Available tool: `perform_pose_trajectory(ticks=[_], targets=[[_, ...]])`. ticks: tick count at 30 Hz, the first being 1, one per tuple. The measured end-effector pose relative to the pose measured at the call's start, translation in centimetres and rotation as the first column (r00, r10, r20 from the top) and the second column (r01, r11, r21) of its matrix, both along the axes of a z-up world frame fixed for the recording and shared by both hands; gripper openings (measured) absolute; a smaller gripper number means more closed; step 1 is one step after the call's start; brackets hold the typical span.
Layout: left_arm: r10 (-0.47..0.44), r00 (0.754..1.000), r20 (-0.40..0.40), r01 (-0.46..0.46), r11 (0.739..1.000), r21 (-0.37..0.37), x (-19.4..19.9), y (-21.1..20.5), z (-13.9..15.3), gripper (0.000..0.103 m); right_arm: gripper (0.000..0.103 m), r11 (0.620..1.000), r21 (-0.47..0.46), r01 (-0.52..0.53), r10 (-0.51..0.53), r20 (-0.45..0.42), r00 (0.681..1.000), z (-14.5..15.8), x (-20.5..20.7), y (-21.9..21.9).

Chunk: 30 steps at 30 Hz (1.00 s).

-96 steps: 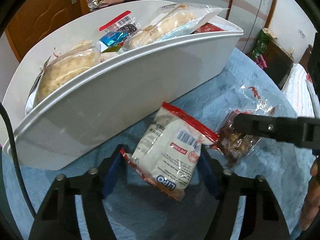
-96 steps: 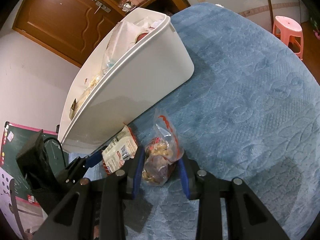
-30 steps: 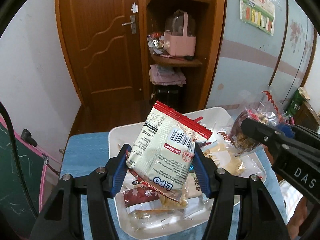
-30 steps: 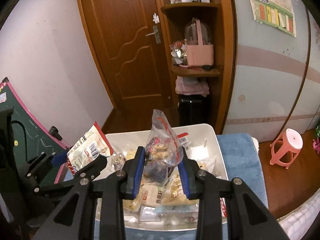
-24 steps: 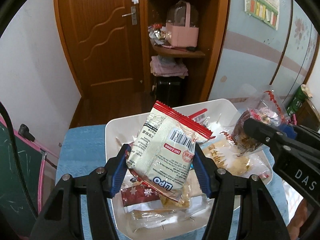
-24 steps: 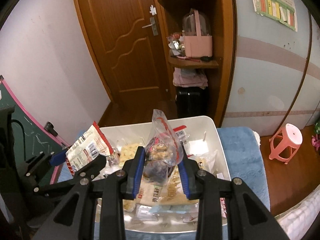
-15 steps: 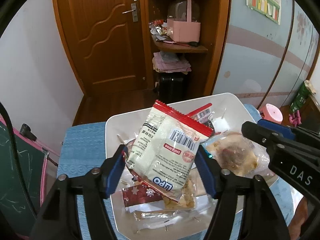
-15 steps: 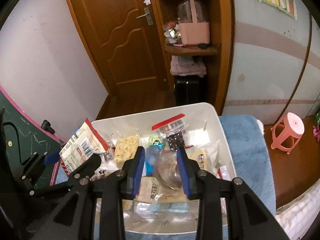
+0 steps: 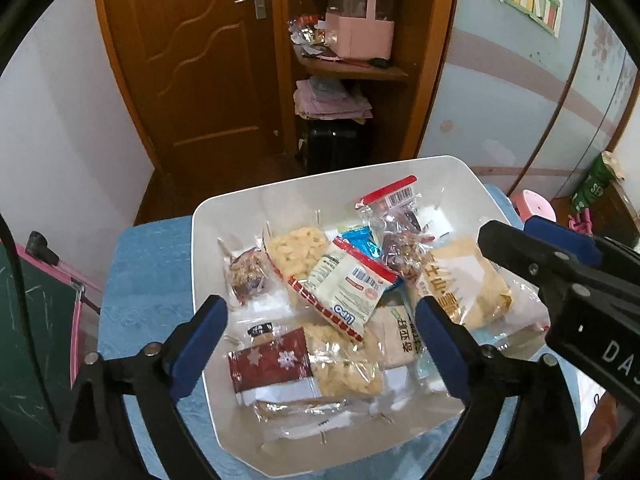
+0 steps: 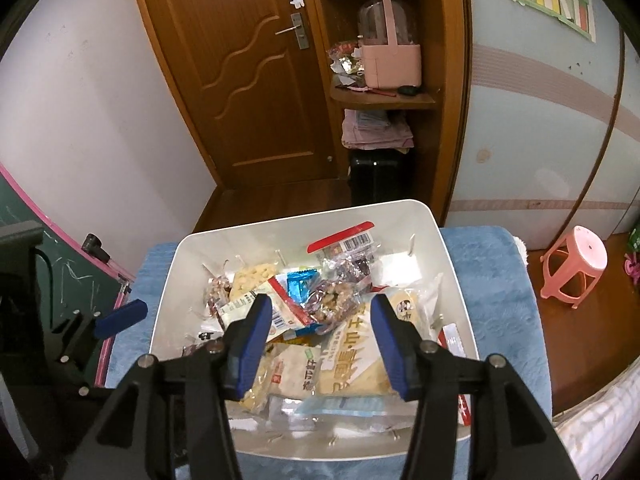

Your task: Organize snacks

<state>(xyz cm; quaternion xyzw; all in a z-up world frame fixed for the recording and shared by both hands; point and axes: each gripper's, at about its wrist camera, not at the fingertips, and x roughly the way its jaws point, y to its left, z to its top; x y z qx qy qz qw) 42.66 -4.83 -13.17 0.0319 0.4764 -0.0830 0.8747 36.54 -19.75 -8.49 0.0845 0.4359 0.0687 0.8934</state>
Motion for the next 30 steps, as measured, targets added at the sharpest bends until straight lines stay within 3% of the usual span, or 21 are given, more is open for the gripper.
perform_pose_trajectory(ticks=[11, 27, 30], targets=[[0.028, 0.999, 0.043, -0.027, 0.999, -0.020, -3.5, 0.2, 4.0, 0.103, 0.052, 1.000, 0.006, 0.005, -0.005, 0.032, 0.999, 2.5, -3.4, -0.2], [0.028, 0.986, 0.167, -0.021, 0.999, -0.045, -15.5, 0.9, 13.3, 0.103, 0.053, 1.000, 0.013, 0.011, -0.013, 0.178, 0.984, 10.6, -14.6, -0.4], [0.030, 0.982, 0.187, -0.020, 0.998, -0.051, -17.7, 1.1, 14.3, 0.103, 0.058, 1.000, 0.007, 0.019, -0.020, 0.202, 0.979, 11.7, -17.0, -0.2]])
